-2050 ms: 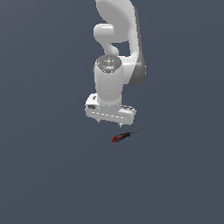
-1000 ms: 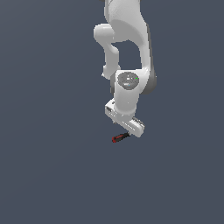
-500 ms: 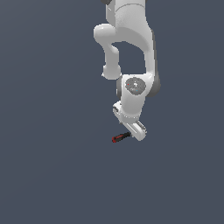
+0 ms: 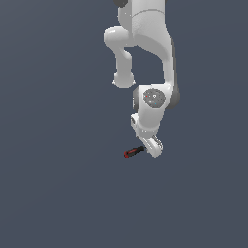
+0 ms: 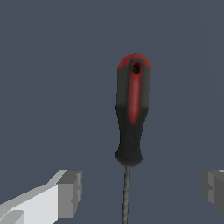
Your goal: Pick up the object and move it to a goal position.
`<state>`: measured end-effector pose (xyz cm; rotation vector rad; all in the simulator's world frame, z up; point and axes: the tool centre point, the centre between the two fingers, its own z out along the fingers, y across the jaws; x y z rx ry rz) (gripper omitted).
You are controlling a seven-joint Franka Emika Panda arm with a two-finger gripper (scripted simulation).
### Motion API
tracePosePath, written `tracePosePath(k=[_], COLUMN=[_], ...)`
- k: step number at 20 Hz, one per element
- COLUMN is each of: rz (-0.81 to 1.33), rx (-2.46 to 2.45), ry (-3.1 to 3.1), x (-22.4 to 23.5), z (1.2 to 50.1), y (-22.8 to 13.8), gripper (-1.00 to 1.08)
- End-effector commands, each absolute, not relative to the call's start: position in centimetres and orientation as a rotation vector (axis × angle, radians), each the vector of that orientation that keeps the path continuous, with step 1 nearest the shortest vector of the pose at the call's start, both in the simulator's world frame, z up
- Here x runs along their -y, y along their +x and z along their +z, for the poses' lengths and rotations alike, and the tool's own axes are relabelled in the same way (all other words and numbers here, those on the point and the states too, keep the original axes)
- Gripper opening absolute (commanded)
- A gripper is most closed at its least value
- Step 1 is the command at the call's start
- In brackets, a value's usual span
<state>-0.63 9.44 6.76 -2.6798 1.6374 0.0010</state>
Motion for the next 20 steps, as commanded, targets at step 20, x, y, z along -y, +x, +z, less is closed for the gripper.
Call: tracePosePath(k=[20], rz=[0.0], rx=[-1.678], ry=[-2.656], x=[-9.7], z=[1.7], y=[-0.8], gripper=[1.0])
